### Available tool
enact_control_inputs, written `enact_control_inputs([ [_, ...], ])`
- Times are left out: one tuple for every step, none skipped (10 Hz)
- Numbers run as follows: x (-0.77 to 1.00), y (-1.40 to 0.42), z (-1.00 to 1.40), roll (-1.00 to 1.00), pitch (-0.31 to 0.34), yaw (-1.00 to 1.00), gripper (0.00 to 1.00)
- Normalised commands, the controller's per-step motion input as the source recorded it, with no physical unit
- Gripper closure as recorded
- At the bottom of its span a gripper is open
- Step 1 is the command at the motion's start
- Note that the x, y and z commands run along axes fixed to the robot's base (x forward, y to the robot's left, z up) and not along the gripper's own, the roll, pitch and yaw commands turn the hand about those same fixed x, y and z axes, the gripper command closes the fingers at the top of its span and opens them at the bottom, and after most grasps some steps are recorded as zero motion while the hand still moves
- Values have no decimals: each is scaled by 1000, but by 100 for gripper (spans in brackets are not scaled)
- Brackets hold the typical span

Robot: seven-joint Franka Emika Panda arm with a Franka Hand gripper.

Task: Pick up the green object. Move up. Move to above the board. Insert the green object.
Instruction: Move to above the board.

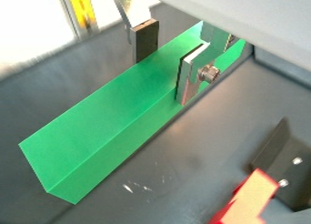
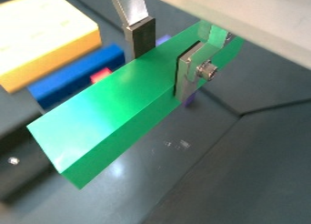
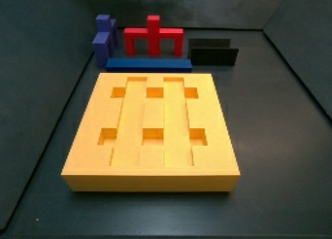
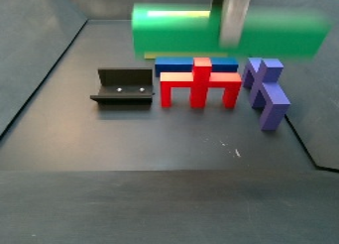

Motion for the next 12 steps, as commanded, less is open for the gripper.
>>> enact_control_inputs([
  [17,1,917,3,82,4,100],
  [33,12,550,4,77,1,100],
  [41,8,324,5,76,1,100],
  [30,3,221,2,77,3,100],
  [54,-1400,143,-8,31,1000,100],
  [51,-1400,132,-7,30,1000,100],
  [43,-1400,133,2,23,1000,100],
  [40,-1400,131,-5,21,1000,100],
  [48,-1400,135,-2,23,1000,100],
  [46,-1400,138,-3,23,1000,100],
  [44,-1400,143,0,22,1000,100],
  [46,-1400,152,2,24,1000,100],
])
